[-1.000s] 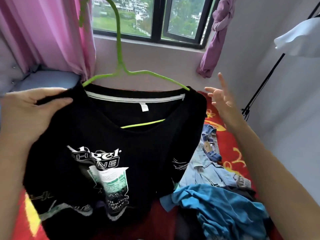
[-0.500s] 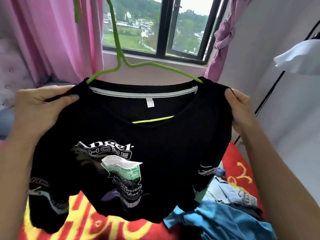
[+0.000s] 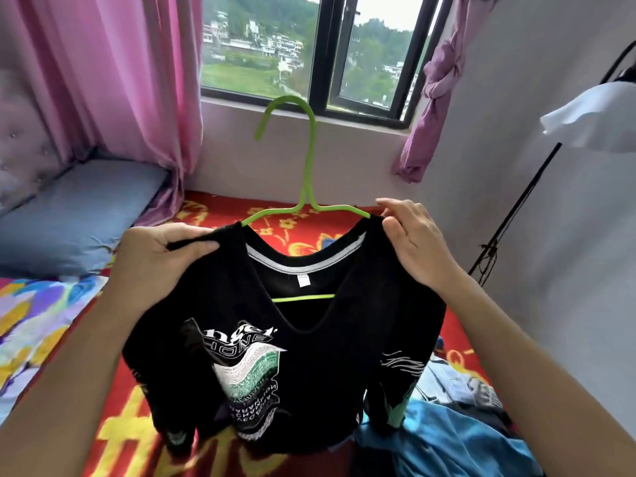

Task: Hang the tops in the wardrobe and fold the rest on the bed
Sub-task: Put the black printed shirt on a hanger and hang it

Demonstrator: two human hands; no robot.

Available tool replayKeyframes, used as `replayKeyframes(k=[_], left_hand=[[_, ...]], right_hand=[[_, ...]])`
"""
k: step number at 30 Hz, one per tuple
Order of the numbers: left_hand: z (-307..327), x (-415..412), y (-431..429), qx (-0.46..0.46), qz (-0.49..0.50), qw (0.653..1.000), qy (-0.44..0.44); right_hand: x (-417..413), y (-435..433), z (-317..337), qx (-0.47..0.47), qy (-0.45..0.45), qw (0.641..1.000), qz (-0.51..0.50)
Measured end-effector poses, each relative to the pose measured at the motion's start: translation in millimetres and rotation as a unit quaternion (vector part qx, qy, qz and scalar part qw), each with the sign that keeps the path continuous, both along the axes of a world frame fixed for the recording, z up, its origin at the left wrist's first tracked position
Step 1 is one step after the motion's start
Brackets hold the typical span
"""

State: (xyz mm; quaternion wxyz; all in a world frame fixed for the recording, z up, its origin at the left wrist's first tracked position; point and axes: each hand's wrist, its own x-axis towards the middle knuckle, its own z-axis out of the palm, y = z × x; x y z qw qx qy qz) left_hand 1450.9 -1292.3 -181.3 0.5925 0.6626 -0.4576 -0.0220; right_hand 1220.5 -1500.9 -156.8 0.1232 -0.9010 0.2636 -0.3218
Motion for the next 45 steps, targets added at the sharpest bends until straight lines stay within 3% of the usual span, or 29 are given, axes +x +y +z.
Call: replayKeyframes(k=[5, 11, 19, 26, 33, 37, 42, 45], left_hand=[[-1.7, 5.3, 2.4, 0.05, -0.024, 0.998, -0.023], [-11.9, 33.7, 28.9, 0.081, -0.017, 0.997, 0.005], [-29.2, 22.6, 30.4, 0.116, -0.037, 0.992, -0.039], [-72.2, 13.9, 66.8, 0.185, -0.01, 0.983, 0.011], [-93.9, -11.1, 138.8, 0.204, 0.117, 0.969, 0.076], [-98.3, -35.5, 203.5, 0.182, 0.225, 0.948, 0.136], [-95.1, -111.8, 276.2, 0.177, 0.376, 0.896, 0.158], [-96.9, -175.1, 312.9, 0.171, 0.487, 0.84, 0.168]], right_hand=[[11.7, 2.9, 8.8, 0.021, 0.078, 0.994, 0.071], [-7.3, -19.5, 0.0, 0.138, 0.01, 0.988, 0.071], [1.9, -10.1, -25.6, 0.114, 0.072, 0.987, 0.09], [16.8, 6.7, -66.1, 0.148, 0.145, 0.972, 0.11], [68.8, 42.1, -84.1, 0.164, 0.194, 0.944, 0.209], [111.6, 76.6, -83.8, 0.149, 0.239, 0.907, 0.313], [151.1, 137.5, -83.7, 0.117, 0.258, 0.848, 0.447], [161.7, 187.0, -89.6, 0.083, 0.268, 0.795, 0.538]])
